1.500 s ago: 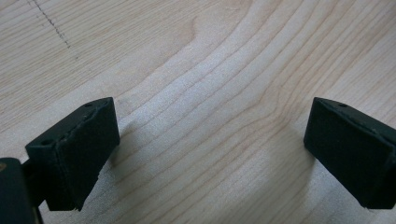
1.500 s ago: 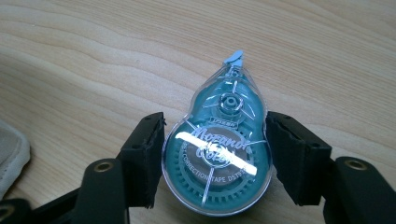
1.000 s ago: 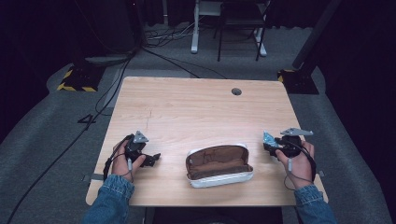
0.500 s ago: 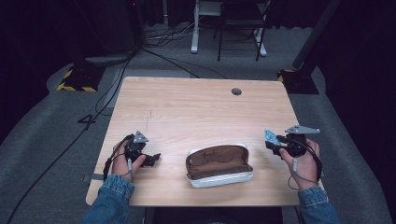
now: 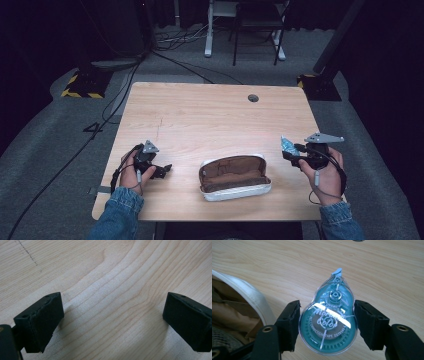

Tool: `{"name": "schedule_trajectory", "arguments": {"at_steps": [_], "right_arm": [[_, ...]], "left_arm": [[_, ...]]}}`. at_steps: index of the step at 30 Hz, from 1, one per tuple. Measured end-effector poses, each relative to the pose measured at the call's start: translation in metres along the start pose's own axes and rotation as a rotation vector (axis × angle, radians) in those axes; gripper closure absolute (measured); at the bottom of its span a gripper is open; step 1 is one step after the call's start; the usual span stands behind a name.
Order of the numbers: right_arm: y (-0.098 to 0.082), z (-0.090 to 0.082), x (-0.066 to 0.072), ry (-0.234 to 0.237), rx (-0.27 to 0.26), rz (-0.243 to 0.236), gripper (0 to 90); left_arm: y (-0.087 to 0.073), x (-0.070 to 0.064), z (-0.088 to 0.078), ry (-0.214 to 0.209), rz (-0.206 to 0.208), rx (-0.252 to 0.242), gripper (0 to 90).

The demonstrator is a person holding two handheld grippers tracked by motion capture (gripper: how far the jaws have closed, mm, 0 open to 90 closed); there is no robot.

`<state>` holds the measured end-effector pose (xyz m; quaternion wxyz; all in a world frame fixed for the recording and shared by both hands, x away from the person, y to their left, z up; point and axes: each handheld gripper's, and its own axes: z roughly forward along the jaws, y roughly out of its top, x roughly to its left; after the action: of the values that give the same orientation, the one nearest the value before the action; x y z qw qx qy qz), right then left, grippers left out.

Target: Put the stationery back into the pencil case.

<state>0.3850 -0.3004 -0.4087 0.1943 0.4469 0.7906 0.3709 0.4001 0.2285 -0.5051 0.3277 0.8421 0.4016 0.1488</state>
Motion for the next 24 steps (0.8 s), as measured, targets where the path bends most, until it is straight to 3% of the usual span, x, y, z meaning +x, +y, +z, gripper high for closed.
{"name": "schedule_trajectory", "arguments": {"at_steps": [11, 24], "right_arm": [[0.011, -0.007, 0.023, 0.049, -0.007, -0.051, 39.8], [0.019, -0.010, 0.052, 0.149, -0.010, -0.104, 39.8]], "left_arm": [[0.000, 0.000, 0.000, 0.000, 0.000, 0.000, 3.5], [0.000, 0.000, 0.000, 0.000, 0.000, 0.000, 3.5]]}}
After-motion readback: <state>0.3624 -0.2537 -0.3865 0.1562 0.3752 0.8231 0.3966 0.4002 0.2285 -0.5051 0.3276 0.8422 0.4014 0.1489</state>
